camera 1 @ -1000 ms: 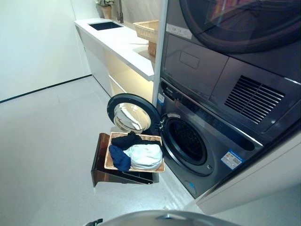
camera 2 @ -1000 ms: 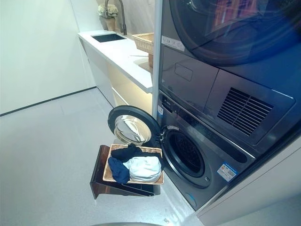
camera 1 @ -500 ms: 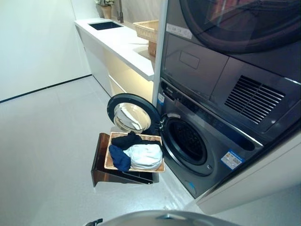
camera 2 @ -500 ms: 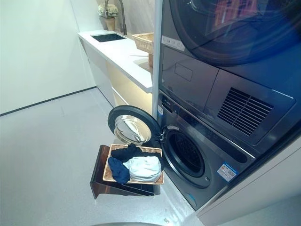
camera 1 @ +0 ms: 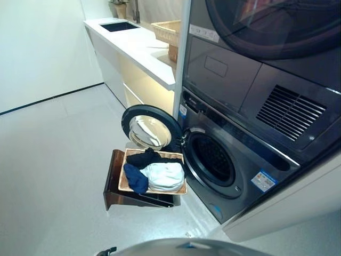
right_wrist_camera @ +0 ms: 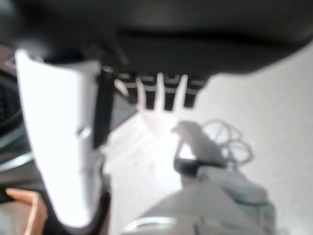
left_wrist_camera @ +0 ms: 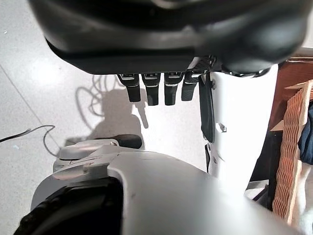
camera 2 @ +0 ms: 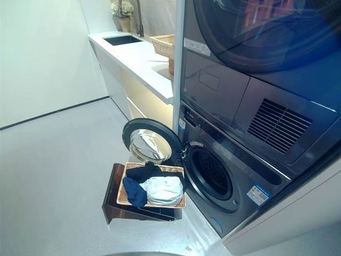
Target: Pick up the clothes and place them into the washing machine
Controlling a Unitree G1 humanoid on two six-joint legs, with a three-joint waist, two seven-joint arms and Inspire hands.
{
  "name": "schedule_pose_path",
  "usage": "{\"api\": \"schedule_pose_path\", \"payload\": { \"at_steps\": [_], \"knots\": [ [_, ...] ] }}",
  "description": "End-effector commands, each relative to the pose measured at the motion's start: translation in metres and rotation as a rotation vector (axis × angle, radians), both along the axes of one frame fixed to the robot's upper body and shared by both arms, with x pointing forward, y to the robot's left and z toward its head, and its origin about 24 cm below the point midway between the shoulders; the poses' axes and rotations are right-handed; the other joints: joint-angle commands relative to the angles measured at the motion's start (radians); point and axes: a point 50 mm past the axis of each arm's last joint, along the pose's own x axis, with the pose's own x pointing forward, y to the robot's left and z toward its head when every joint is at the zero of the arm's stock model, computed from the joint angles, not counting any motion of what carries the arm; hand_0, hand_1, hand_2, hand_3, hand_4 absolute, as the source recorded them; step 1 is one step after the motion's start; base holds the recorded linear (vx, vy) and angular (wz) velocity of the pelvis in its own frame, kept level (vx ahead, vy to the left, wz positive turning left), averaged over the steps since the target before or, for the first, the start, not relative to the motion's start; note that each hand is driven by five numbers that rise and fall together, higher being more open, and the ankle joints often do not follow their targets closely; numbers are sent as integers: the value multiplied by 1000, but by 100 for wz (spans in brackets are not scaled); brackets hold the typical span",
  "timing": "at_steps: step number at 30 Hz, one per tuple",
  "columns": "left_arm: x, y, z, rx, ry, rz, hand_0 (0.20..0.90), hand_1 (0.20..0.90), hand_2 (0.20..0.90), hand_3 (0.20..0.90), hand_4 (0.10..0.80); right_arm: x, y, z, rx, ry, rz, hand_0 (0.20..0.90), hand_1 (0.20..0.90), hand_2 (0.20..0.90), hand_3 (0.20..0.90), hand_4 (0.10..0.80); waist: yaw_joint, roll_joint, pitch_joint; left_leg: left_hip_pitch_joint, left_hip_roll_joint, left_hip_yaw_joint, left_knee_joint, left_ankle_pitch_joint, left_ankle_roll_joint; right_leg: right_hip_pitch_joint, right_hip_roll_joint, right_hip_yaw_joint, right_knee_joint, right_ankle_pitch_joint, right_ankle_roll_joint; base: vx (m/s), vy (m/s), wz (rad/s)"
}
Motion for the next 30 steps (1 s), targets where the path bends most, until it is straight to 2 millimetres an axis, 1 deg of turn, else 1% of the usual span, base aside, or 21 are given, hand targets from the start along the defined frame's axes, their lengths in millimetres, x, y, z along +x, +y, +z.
{"api": "schedule_pose_path", "payload": {
  "at_steps": [1,3,4,5,6,9,10,11,13,14,15,16,19,20,21,22,25,26,27,28,30],
  "knots": [
    [24,-1,2,7,-80,43,900,900,900,900,800,21,-21,7,-69,-54,-40,900,900,900,900,800,-13,-24,3,-22,-30,10,-8,-19,-41,15,-15,-11,-5,-3,35,42,118,12],
    [26,-1,2,6,-87,43,900,900,900,900,800,21,-22,7,-66,-59,-52,900,900,900,900,800,-9,-26,6,-18,-42,-4,-8,-19,-31,15,-31,-21,21,-7,40,59,147,16],
    [26,-1,2,6,-87,43,900,900,900,900,800,21,-22,7,-66,-59,-52,900,900,900,900,800,-9,-26,7,-18,-42,-4,-8,-19,-31,15,-31,-22,21,-7,40,74,185,19],
    [27,1,2,9,-91,44,900,900,900,900,800,22,-22,7,-63,-67,-60,900,900,900,900,800,-7,-27,11,-14,-48,-14,-8,-20,-23,10,-43,-24,48,-12,42,39,104,10],
    [27,1,2,9,-91,44,900,900,900,900,800,22,-22,7,-63,-67,-60,900,900,900,900,800,-7,-27,11,-14,-49,-14,-8,-20,-23,10,-43,-24,49,-12,42,56,174,14],
    [27,6,3,19,-89,44,900,900,900,900,800,21,-23,8,-60,-72,-79,900,900,900,900,800,-4,-27,25,-5,-72,-33,-8,-25,0,-10,-75,-22,115,-15,49,57,217,13],
    [27,6,3,19,-90,44,900,900,900,900,800,21,-23,8,-60,-73,-79,900,900,900,900,800,-5,-27,25,-4,-72,-33,-8,-25,0,-10,-75,-22,116,-15,49,62,227,8],
    [28,8,4,23,-93,45,900,900,900,900,800,18,-25,8,-66,-62,-87,900,900,900,900,800,-3,-28,28,1,-86,-41,-8,-29,11,-16,-93,-21,144,-4,52,41,146,4],
    [28,9,4,26,-96,48,900,900,900,900,800,17,-26,8,-67,-58,-92,900,900,900,900,800,-1,-27,31,3,-93,-43,-8,-29,17,-23,-103,-18,168,4,52,46,193,1],
    [28,11,5,30,-98,50,900,900,900,900,800,15,-27,8,-70,-54,-98,900,900,900,900,800,0,-25,34,7,-102,-46,-8,-30,24,-34,-113,-12,198,15,51,76,330,-2],
    [28,14,5,37,-101,54,900,900,900,900,800,15,-27,8,-72,-57,-109,900,900,900,900,800,0,-19,41,16,-113,-52,-8,-32,33,-55,-127,-4,259,20,38,56,244,-3],
    [28,14,5,37,-101,54,900,900,900,900,800,15,-27,8,-72,-57,-109,900,900,900,900,800,0,-19,41,16,-113,-51,-8,-32,33,-57,-128,-3,262,19,38,50,263,-4],
    [28,17,6,45,-100,38,900,900,900,900,800,16,-25,8,-66,-64,-127,900,900,900,900,800,-3,-11,60,31,-123,-58,-8,-39,45,-103,-143,-10,379,13,13,25,176,3],
    [29,19,7,50,-99,33,900,900,900,900,800,16,-23,7,-62,-71,-133,900,900,900,900,800,-9,-13,67,36,-122,-58,-8,-41,44,-117,-140,-10,413,-1,5,52,166,21],
    [29,22,8,57,-100,27,900,900,900,900,800,13,-19,6,-52,-69,-141,900,900,900,900,800,-18,-13,76,44,-115,-61,-8,-44,40,-144,-119,0,410,-12,1,38,102,16],
    [29,22,8,57,-100,27,900,900,900,900,800,13,-19,6,-52,-69,-141,900,900,900,900,800,-17,-13,76,45,-115,-60,-8,-45,40,-143,-119,0,409,-12,1,50,68,8],
    [30,22,8,58,-106,24,900,900,900,900,800,11,-15,5,-42,-60,-133,900,900,900,900,800,-22,-12,87,52,-104,-53,-8,-49,33,-173,-81,20,332,-13,6,56,30,3],
    [30,22,8,58,-108,24,900,900,900,900,800,11,-14,4,-42,-58,-133,900,900,900,900,800,-27,-20,96,57,-106,-52,-8,-53,29,-199,-59,34,241,24,22,57,-1,7],
    [30,22,8,58,-108,24,900,900,900,900,800,11,-14,4,-42,-58,-133,900,900,900,900,800,-27,-19,96,58,-104,-52,-8,-54,29,-196,-58,34,237,26,22,115,-26,17],
    [29,21,8,55,-103,20,900,900,900,900,800,11,-13,4,-40,-60,-136,900,900,900,900,800,-34,-28,100,68,-106,-52,-8,-62,24,-232,-43,43,146,86,40,102,-21,13],
    [27,20,7,57,-100,25,900,900,900,900,800,11,-13,4,-42,-65,-136,900,900,900,900,800,-42,-32,104,79,-105,-55,-8,-70,21,-253,-29,63,95,125,49,107,-22,14]
  ]
}}
